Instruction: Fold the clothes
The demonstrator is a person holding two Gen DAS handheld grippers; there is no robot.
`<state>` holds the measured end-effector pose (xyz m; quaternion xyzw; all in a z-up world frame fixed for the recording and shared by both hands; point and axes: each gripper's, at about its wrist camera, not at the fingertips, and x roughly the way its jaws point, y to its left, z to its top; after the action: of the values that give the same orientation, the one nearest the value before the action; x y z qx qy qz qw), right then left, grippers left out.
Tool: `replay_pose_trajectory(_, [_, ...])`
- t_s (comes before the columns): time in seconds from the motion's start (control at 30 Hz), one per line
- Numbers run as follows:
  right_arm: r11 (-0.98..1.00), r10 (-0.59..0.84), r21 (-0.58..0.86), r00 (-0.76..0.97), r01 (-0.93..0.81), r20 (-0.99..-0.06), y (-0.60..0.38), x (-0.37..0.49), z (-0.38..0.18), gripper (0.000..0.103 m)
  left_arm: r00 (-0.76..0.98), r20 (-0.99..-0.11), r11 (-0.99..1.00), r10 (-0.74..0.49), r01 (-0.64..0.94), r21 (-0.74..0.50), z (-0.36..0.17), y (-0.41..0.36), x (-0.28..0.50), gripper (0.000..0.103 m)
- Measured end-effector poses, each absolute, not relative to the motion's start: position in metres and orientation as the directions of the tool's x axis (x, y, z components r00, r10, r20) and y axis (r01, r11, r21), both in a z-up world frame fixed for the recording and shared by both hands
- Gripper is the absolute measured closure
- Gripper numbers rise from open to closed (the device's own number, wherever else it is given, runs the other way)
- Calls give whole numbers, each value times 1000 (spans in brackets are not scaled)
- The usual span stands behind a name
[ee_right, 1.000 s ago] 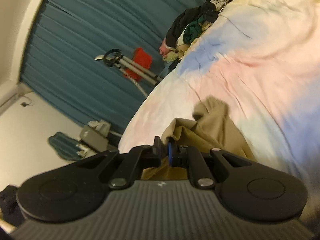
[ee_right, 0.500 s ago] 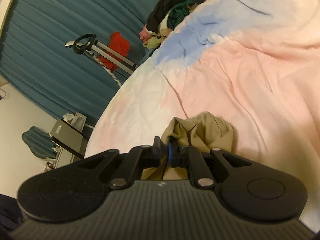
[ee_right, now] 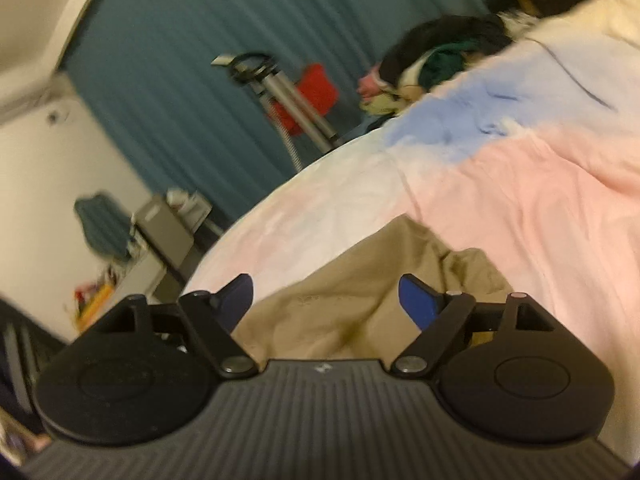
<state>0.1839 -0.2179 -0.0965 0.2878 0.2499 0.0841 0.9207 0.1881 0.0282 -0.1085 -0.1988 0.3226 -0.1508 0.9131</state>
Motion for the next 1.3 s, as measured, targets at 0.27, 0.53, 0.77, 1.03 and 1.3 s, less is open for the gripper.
replay_pose_trajectory(0.27, [964, 169, 265, 816, -20, -553, -184, 226, -125, 75, 727, -627, 959, -281, 187, -213, -143, -12, 198, 22])
replay_pose_trajectory(0.53, [981, 127, 194, 818, -19, -562, -175, 213, -118, 73, 743, -617, 965, -258, 235, -120, -144, -28, 185, 21])
replay_pose_trajectory(0.77, [980, 132, 195, 822, -26, -554, -175, 162, -90, 72, 757, -594, 960, -272, 255, -116, -114, -21, 143, 22])
replay_pose_trajectory(1.03, [984, 125, 177, 787, -21, -604, -164, 129, -92, 72, 692, -692, 976, -206, 192, -98, -116, -16, 105, 21])
replay_pose_trajectory(1.3, [984, 114, 180, 745, 8, -657, -156, 137, -122, 72, 665, -716, 977, -214, 159, -144, -114, -9, 104, 16])
